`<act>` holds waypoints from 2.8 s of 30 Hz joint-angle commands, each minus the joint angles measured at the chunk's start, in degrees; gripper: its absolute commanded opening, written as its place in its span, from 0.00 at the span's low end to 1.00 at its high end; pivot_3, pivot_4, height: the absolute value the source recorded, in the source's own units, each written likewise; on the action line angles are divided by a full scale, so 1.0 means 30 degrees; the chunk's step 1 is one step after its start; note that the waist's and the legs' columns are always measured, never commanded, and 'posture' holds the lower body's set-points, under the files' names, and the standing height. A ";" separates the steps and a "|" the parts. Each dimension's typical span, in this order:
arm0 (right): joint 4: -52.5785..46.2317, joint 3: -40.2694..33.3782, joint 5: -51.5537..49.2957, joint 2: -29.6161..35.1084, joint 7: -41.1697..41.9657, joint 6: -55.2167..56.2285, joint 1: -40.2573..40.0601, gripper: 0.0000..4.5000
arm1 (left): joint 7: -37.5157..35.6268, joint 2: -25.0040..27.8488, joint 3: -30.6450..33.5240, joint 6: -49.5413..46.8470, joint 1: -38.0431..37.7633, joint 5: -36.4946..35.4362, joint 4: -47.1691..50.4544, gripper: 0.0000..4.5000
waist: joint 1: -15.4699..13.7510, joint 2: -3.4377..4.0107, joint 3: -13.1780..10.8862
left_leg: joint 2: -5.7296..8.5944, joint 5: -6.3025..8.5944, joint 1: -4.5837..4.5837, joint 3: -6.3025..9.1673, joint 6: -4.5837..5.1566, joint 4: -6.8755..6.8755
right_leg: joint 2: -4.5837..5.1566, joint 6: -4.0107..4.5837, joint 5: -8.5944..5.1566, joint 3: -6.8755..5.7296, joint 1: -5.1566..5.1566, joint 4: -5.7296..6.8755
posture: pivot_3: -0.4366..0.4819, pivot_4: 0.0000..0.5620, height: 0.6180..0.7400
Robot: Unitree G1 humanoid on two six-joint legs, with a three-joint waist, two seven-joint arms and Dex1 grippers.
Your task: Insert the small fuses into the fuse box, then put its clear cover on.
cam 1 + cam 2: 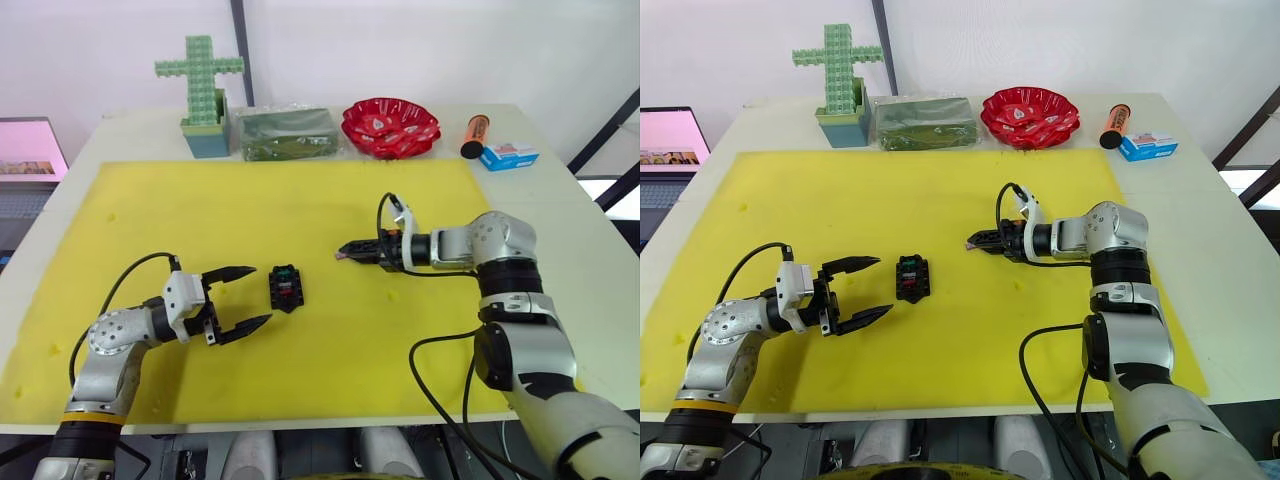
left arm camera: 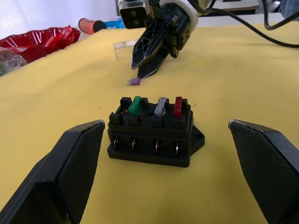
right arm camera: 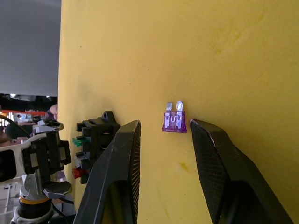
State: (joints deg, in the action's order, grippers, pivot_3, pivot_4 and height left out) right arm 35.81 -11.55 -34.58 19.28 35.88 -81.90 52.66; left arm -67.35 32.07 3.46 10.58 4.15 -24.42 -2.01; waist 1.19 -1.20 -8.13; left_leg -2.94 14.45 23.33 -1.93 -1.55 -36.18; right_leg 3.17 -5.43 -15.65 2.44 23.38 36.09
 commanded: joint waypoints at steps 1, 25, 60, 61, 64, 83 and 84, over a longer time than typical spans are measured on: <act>0.0316 0.0046 -0.0027 -0.0295 0.0269 0.0305 0.0487 0.38 | 0.0031 0.0016 0.0195 0.0173 -0.0089 -0.0267 0.0580 1.00 | 0.0003 0.0000 0.0000 | -0.0004 0.0000 0.0000 0.0001 0.0000 0.0001 | -0.0005 0.0000 0.0000 -0.0001 0.0000 0.0000 | 0.48 0.27 1.00; -0.0705 -0.0661 0.0148 -0.0164 -0.0367 0.0256 -0.0898 0.01 | 0.0141 0.0051 0.0270 0.0000 -0.0310 -0.0343 0.0857 1.00 | -0.0089 -0.0012 0.0011 | -0.0015 0.0000 -0.0018 0.0007 0.0000 -0.0010 | -0.0027 0.0001 0.0000 0.0012 -0.0021 0.0006 | 0.48 0.27 1.00; -2.1205 0.0810 -2.6141 0.7941 -1.5991 0.7501 -1.8703 0.01 | 0.0383 0.0230 0.0483 -0.0254 -0.2070 -0.0562 0.2238 1.00 | -0.0105 -0.0026 0.0015 | -0.0061 0.0007 -0.0001 0.0105 0.0017 -0.0030 | -0.0087 0.0059 -0.0061 0.0035 -0.0073 -0.0051 | 0.48 0.27 1.00; -2.1198 0.1075 -2.6141 0.7793 -1.6374 0.8002 -1.8695 0.01 | 0.0411 0.0210 0.0440 -0.0258 -0.2086 -0.0556 0.2264 1.00 | -0.0104 -0.0028 0.0016 | -0.0062 0.0007 0.0000 0.0103 0.0017 -0.0031 | -0.0087 0.0060 -0.0061 0.0036 -0.0073 -0.0053 | 0.48 0.27 1.00; -2.0934 0.2068 -2.6141 0.6693 -1.8195 0.9804 -1.8240 0.01 | 0.0533 0.0125 0.0283 -0.0314 -0.2050 -0.0528 0.2392 1.00 | -0.0083 -0.0028 0.0016 | -0.0078 0.0006 -0.0002 0.0102 0.0017 -0.0030 | -0.0102 0.0061 -0.0062 0.0036 -0.0071 -0.0057 | 0.48 0.27 1.00; -2.2569 0.3599 -2.6141 0.5393 -2.1920 1.2449 -2.0397 0.11 | 0.0334 0.0174 0.0123 -0.0061 -0.1995 -0.0415 0.2287 1.00 | -0.0147 -0.0033 0.0020 | -0.0222 0.0006 -0.0007 0.0073 0.0016 -0.0023 | -0.0145 0.0088 -0.0061 0.0061 -0.0059 -0.0073 | 0.48 0.27 1.00; -2.2581 0.3595 -2.6141 0.5373 -2.1883 1.2446 -2.0393 0.16 | 0.0341 0.0166 0.0119 -0.0060 -0.1988 -0.0412 0.2283 1.00 | -0.0146 -0.0031 0.0019 | -0.0222 0.0007 -0.0007 0.0073 0.0016 -0.0025 | -0.0145 0.0089 -0.0060 0.0061 -0.0059 -0.0073 | 0.48 0.27 1.00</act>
State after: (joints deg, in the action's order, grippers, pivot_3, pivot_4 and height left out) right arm -30.30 -0.39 -111.70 34.94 -30.47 -44.64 -8.42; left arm -66.17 32.42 3.60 9.49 -2.17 -25.37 3.54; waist 0.76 -1.29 -8.08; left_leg -3.61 14.47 23.31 -1.71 -1.50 -36.25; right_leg 2.73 -5.16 -15.83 2.63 23.20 35.87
